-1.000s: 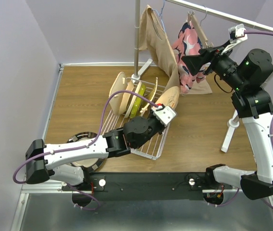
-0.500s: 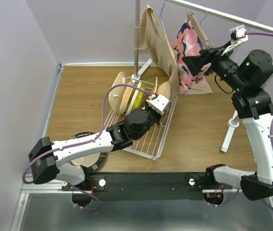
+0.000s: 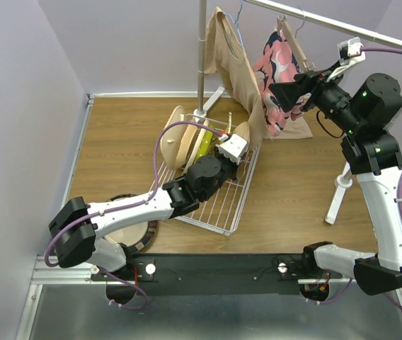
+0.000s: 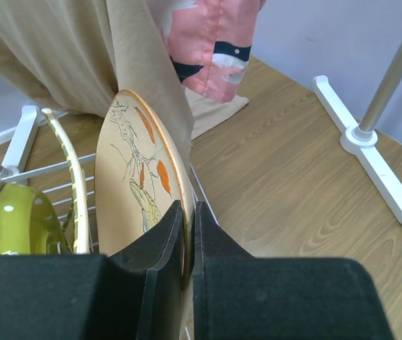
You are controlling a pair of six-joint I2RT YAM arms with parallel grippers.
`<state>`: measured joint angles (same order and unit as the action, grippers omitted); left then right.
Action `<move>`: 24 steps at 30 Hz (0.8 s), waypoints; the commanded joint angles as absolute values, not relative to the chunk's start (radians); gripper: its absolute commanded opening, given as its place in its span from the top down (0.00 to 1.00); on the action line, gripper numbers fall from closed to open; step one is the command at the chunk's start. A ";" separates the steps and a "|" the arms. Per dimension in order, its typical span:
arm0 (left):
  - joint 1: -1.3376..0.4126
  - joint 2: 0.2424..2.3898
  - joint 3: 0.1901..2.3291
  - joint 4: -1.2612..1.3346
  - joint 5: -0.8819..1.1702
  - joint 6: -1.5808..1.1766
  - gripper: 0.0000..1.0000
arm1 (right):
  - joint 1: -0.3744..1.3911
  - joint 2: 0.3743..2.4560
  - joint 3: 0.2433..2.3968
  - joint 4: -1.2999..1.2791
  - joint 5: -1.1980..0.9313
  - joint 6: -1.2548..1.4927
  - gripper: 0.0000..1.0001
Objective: Load the plates into the dish rack
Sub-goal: Insert the plate into the dish rack
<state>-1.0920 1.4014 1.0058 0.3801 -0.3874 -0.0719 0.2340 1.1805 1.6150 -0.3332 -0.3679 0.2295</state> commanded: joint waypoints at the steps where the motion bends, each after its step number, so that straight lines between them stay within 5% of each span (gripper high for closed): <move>1: -1.083 1.396 1.012 0.557 -0.382 -0.075 1.00 | 0.222 1.172 1.597 -0.316 -0.385 0.238 0.00; 24: -0.986 1.454 0.973 0.620 -0.350 -0.178 1.00 | 0.206 1.157 1.574 -0.318 -0.391 0.242 0.00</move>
<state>-1.0054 1.4673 0.9665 0.4496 -0.3759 -0.1585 0.2199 1.1755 1.5856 -0.3305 -0.3759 0.2352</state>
